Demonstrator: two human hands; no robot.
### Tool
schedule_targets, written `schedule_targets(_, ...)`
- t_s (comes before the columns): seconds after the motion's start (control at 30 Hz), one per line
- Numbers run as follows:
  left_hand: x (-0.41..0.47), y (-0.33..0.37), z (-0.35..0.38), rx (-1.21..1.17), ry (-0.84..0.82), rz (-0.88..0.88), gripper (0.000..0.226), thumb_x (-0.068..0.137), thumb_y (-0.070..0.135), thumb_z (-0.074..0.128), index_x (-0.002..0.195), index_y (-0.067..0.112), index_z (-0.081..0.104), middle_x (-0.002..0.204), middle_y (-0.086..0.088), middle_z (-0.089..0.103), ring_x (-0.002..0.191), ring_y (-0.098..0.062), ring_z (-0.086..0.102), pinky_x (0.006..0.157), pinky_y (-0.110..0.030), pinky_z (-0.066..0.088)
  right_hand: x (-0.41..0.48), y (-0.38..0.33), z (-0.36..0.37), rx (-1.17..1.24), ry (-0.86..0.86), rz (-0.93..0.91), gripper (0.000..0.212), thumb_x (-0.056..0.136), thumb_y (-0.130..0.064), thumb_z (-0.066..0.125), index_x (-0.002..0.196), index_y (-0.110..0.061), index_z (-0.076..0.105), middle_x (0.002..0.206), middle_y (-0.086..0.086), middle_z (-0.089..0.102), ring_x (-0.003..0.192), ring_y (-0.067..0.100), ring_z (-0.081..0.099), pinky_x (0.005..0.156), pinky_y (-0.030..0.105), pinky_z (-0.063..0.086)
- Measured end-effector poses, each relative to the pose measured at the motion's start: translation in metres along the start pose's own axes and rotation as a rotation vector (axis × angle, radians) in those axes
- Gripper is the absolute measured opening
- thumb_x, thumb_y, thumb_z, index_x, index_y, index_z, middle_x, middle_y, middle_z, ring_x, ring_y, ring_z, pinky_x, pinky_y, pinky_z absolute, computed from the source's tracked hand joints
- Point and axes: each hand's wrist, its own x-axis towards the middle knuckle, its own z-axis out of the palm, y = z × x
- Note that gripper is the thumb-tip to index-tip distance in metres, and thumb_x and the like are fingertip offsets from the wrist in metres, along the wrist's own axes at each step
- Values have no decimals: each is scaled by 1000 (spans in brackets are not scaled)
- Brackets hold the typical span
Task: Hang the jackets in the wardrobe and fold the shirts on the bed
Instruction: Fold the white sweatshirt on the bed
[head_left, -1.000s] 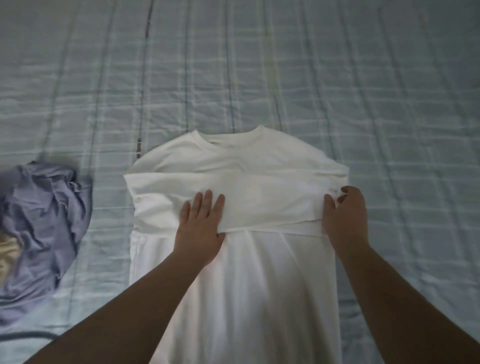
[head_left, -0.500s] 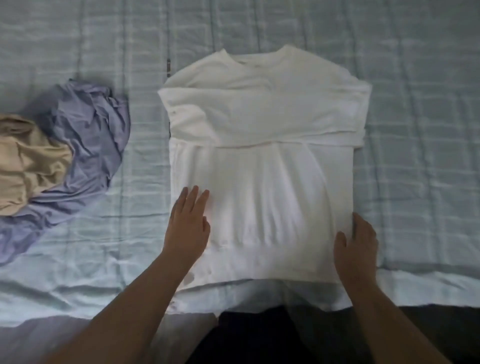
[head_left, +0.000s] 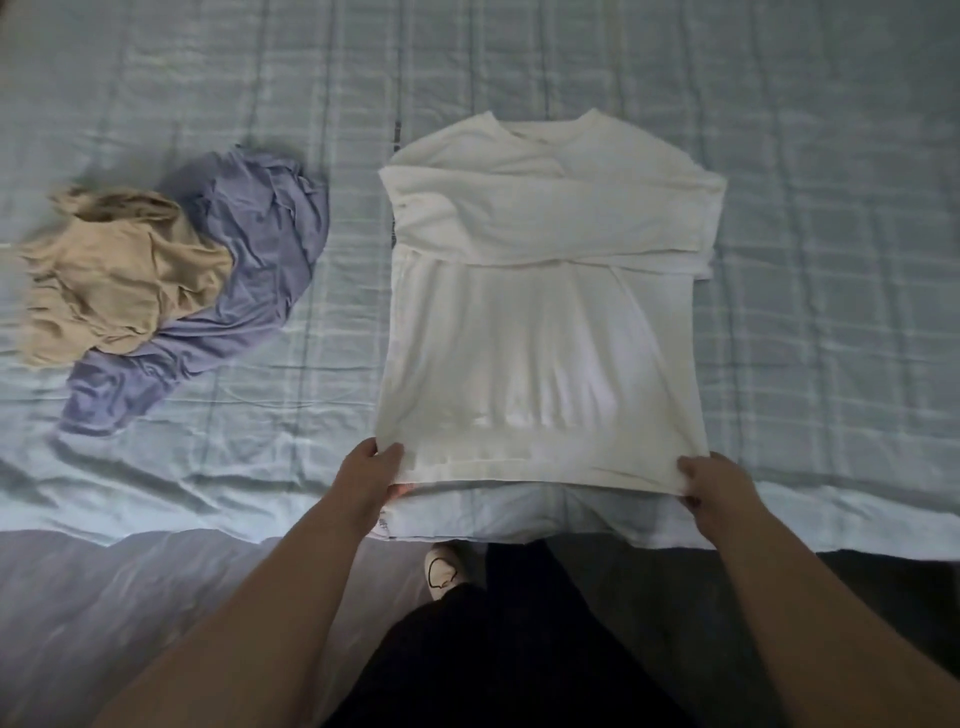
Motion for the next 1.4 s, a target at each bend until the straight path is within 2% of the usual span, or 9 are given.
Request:
schedule_targets(0.23, -30, -8, -27, -443, -178, -75, 31, 102, 1, 46, 132, -7, 47, 128, -20, 57, 110, -33, 62, 71, -33, 62, -30, 6, -25, 539, -178, 96, 19, 97, 7, 45, 102, -6, 58, 109, 15, 58, 91, 29, 58, 61, 39, 61)
schedule_targets(0.5, -39, -47, -37, -406, -209, -174, 28, 101, -3, 45, 129, -5, 49, 117, -19, 62, 101, -31, 64, 70, -33, 63, -29, 47, -24, 170, -88, 82, 20, 98, 3, 45, 86, -13, 48, 150, 21, 38, 79, 14, 52, 46, 16, 52)
schedule_targets(0.63, -28, -28, -32, -415, -243, -155, 29, 101, -2, 46, 128, -10, 50, 121, -21, 63, 107, -31, 65, 76, -34, 62, -22, 29, -18, 160, -82, -8, 30, 97, 2, 47, 127, 3, 51, 131, 20, 49, 81, 18, 55, 63, 29, 56)
schedule_targets(0.73, -21, 10, -29, -469, -297, -117, 31, 98, -2, 49, 129, -9, 52, 128, -23, 63, 113, -35, 65, 84, -40, 60, -28, -12, -14, 220, -128, -84, 14, 98, 1, 47, 109, -1, 56, 127, 22, 54, 94, 25, 60, 79, 38, 53)
schedule_targets(0.9, -18, 107, -14, -705, -315, -100, 20, 96, -1, 48, 113, -1, 60, 108, -18, 70, 93, -28, 70, 74, -36, 62, -34, -103, -16, 329, -88, -221, 36, 98, 0, 45, 132, -9, 50, 123, 14, 49, 101, 26, 58, 89, 45, 51)
schedule_targets(0.97, -15, 148, -6, -764, -311, -101, 17, 96, -1, 50, 110, -2, 60, 101, -19, 72, 85, -28, 73, 69, -35, 61, -30, -139, -18, 333, -81, -262, 47, 97, -3, 48, 141, -20, 47, 123, 12, 46, 99, 24, 59, 83, 41, 55)
schedule_targets(1.1, 9, 225, 20, -774, -281, -49, 16, 98, 1, 49, 109, -4, 60, 100, -21, 73, 84, -29, 74, 67, -35, 60, -9, -217, -8, 386, -151, -266, 24, 98, -8, 49, 112, -20, 64, 99, 8, 61, 83, 19, 62, 54, 23, 56)
schedule_targets(1.27, 50, 308, 53, -756, -172, 32, 16, 100, -1, 45, 98, -5, 60, 87, -20, 74, 85, -30, 71, 66, -41, 62, 38, -292, 23, 518, -226, -241, 17, 96, -5, 51, 96, -16, 64, 106, 10, 63, 91, 22, 65, 59, 24, 58)
schedule_targets(1.4, 92, 361, 73, -751, -151, 61, 21, 100, -2, 42, 116, -7, 55, 111, -25, 65, 98, -33, 66, 76, -45, 61, 91, -339, 51, 597, -215, -179, 14, 96, -4, 52, 97, -11, 64, 112, 17, 63, 89, 26, 68, 59, 28, 58)
